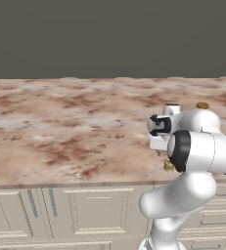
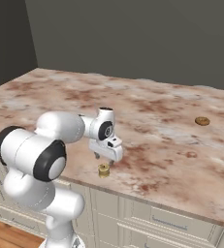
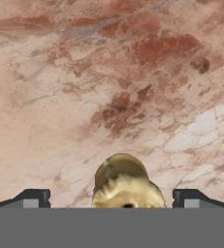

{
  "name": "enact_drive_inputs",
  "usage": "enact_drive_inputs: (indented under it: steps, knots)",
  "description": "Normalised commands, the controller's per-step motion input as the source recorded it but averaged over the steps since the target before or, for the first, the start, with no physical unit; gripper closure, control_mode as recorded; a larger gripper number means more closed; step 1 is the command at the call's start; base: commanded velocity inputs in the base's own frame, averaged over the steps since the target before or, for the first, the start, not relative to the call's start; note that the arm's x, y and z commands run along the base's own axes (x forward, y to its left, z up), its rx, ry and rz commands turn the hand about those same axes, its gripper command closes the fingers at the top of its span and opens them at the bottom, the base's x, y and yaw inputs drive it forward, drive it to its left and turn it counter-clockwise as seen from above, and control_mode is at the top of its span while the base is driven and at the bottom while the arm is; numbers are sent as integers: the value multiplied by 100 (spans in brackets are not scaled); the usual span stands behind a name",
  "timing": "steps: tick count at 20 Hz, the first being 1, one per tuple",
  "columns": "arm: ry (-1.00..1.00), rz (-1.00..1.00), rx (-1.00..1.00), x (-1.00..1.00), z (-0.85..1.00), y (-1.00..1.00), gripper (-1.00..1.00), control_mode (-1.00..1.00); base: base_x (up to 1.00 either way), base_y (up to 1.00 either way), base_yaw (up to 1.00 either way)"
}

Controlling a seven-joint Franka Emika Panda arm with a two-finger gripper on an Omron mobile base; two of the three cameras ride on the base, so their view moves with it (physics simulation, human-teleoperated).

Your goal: Pick the jar and candle from the dining table and place them in the open cabinet. Close the cabinet after placing the objects.

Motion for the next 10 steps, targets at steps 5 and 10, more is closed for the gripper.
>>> enact_drive_inputs:
  steps: [5,10]
  knots:
    - [0,0,0,-2,-24,0,-100,-100,0,0,0]
    - [0,0,0,-11,-12,0,-100,-100,0,0,0]
